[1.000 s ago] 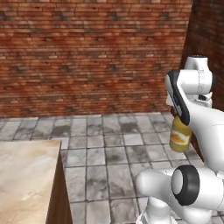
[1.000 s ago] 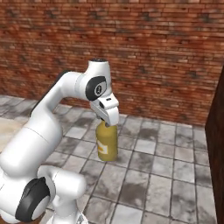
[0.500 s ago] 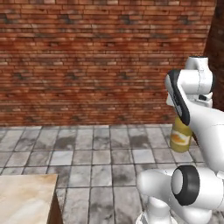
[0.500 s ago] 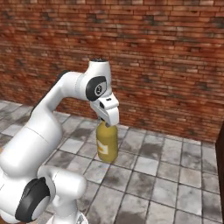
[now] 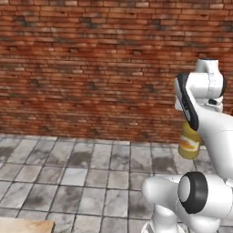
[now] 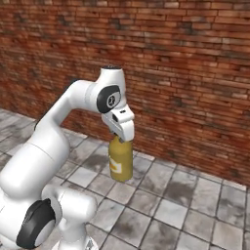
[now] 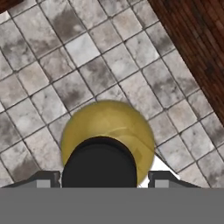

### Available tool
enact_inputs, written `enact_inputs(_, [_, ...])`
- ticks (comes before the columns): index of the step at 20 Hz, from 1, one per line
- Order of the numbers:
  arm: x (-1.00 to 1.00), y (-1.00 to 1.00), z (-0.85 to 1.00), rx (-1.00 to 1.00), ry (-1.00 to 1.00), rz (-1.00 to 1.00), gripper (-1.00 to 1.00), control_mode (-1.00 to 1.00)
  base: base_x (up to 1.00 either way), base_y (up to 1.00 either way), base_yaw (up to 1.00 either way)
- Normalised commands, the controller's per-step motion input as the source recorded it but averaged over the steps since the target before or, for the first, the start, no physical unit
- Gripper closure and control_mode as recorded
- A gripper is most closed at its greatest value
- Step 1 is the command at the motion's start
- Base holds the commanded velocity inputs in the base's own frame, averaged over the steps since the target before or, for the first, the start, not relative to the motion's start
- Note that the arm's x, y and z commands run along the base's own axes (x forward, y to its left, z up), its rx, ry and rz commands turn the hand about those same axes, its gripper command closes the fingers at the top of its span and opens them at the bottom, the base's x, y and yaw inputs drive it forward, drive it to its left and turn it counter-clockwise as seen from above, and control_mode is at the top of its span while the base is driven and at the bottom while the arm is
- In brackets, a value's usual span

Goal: There is a wine glass and glass cup on the dining counter. Place the wine bottle next to the wine glass and the juice bottle next to the glass cup.

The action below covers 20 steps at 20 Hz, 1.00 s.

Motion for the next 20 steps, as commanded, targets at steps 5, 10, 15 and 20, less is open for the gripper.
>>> enact_inputs(5, [0.00, 0.00, 0.00, 0.00, 0.00, 0.00, 1.00, 1.00, 0.76, -0.09, 0.34])
enact_inputs(10, [0.00, 0.00, 0.00, 0.00, 0.00, 0.00, 1.00, 1.00, 0.74, -0.08, 0.36])
enact_inputs(15, [0.00, 0.00, 0.00, 0.00, 0.00, 0.00, 1.00, 1.00, 0.71, -0.07, 0.40])
enact_inputs(20, [0.00, 0.00, 0.00, 0.00, 0.00, 0.00, 1.00, 1.00, 0.74, -0.03, 0.40])
